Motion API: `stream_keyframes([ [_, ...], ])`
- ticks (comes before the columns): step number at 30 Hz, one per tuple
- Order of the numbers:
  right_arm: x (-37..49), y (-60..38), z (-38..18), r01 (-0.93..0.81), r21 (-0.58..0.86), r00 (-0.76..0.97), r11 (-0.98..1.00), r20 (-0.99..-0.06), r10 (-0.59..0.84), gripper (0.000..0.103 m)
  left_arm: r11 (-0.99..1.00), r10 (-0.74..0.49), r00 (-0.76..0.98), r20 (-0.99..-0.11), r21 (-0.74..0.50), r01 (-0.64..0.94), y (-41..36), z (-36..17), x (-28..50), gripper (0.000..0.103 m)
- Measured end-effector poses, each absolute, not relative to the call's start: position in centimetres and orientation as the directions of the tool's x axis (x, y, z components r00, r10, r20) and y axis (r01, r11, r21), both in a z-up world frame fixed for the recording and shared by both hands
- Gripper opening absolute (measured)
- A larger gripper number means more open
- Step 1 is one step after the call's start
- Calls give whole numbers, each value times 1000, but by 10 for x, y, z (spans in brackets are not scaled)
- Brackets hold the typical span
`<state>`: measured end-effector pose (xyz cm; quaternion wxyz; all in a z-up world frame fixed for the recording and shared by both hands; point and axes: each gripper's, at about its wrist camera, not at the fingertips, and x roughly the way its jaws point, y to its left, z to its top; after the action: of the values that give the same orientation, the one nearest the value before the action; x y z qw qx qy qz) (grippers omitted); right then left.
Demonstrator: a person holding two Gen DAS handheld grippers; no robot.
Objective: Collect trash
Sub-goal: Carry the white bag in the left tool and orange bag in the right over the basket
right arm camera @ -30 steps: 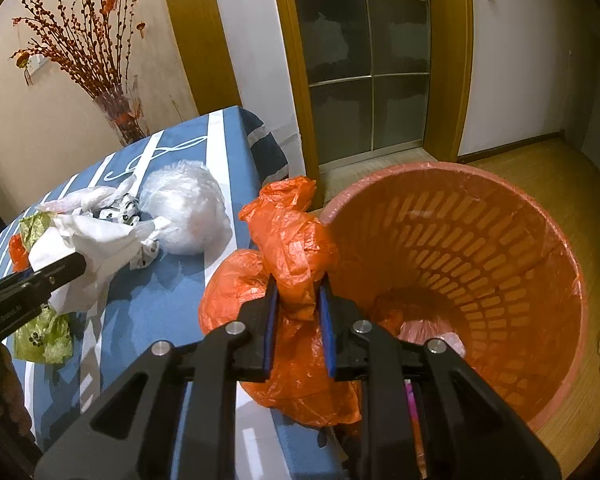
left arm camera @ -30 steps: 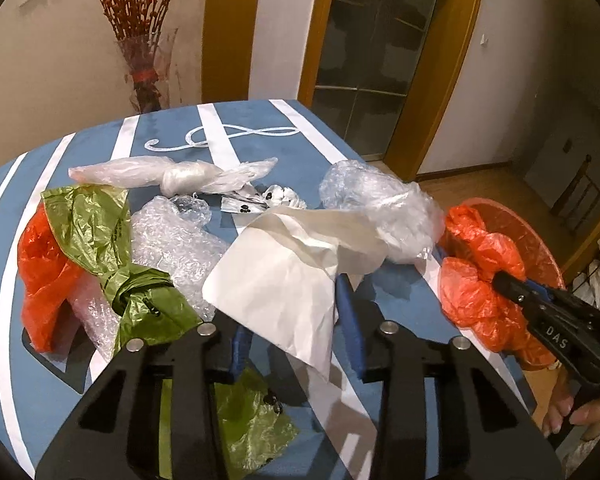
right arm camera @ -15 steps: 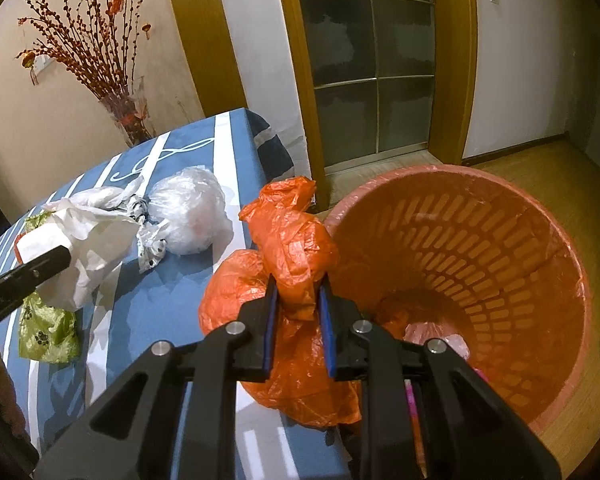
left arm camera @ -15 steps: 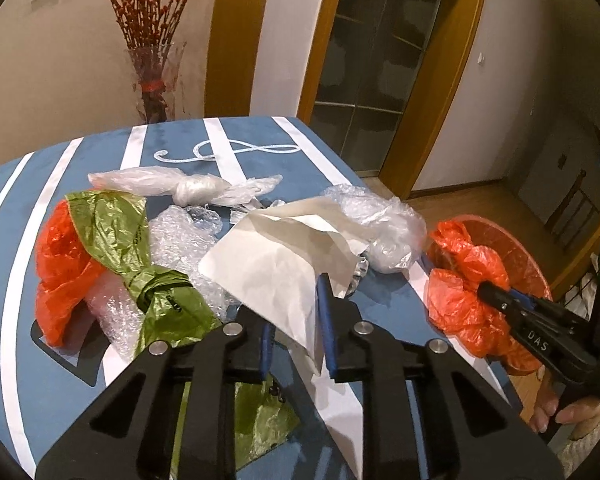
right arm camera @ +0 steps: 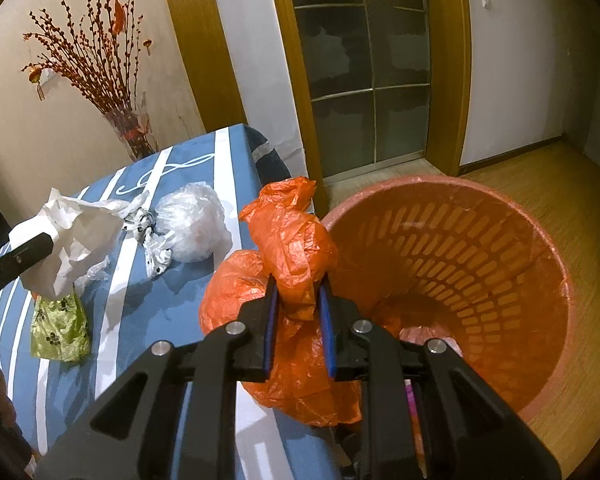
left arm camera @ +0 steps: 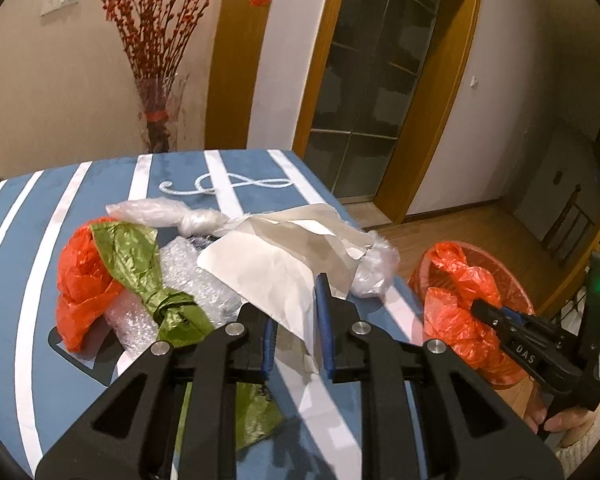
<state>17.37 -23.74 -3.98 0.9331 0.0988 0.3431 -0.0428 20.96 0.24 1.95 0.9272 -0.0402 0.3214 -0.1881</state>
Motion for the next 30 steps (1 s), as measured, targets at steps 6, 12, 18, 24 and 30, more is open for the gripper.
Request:
stream_keyframes([
  [6,159,-252,-27,171,150,783,974,-620,-42,19,902,-428,725,-540,-206,379,-21,36,201,18],
  [12,141,-276,-16,220,144,800,965,-593,-94,19,871,-485,709,-511,-214,441,-55,46,194,18],
  [18,124,-306,-11,283,144,804,948,-574,-153,19,833,-543,673,-502,-224,506,-100,48,191,18],
  [24,111,-339,-12,346,160,799,924,-567,-201,19,797,-585,625,-518,-225,560,-143,38,189,18],
  [30,105,-366,-16,387,182,792,904,-567,-225,19,771,-605,582,-543,-219,598,-180,24,187,18],
])
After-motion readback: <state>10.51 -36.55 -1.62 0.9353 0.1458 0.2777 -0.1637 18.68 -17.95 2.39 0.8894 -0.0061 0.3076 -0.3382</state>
